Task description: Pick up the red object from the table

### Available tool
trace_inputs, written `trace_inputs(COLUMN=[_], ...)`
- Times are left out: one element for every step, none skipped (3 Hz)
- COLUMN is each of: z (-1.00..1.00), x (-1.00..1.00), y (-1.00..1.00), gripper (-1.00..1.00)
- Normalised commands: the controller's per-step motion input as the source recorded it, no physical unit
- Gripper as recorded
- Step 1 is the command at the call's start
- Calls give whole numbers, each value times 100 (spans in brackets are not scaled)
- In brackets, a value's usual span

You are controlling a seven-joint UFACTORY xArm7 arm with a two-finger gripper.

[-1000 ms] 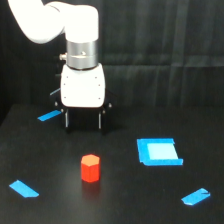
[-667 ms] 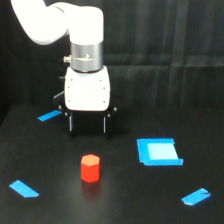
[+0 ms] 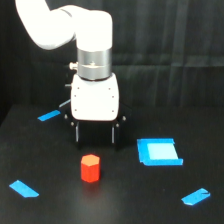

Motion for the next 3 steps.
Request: trace_inputs(z=[-1, 4, -4], x=[20, 4, 1], y=[-96, -92, -74], gripper=[98, 99, 99])
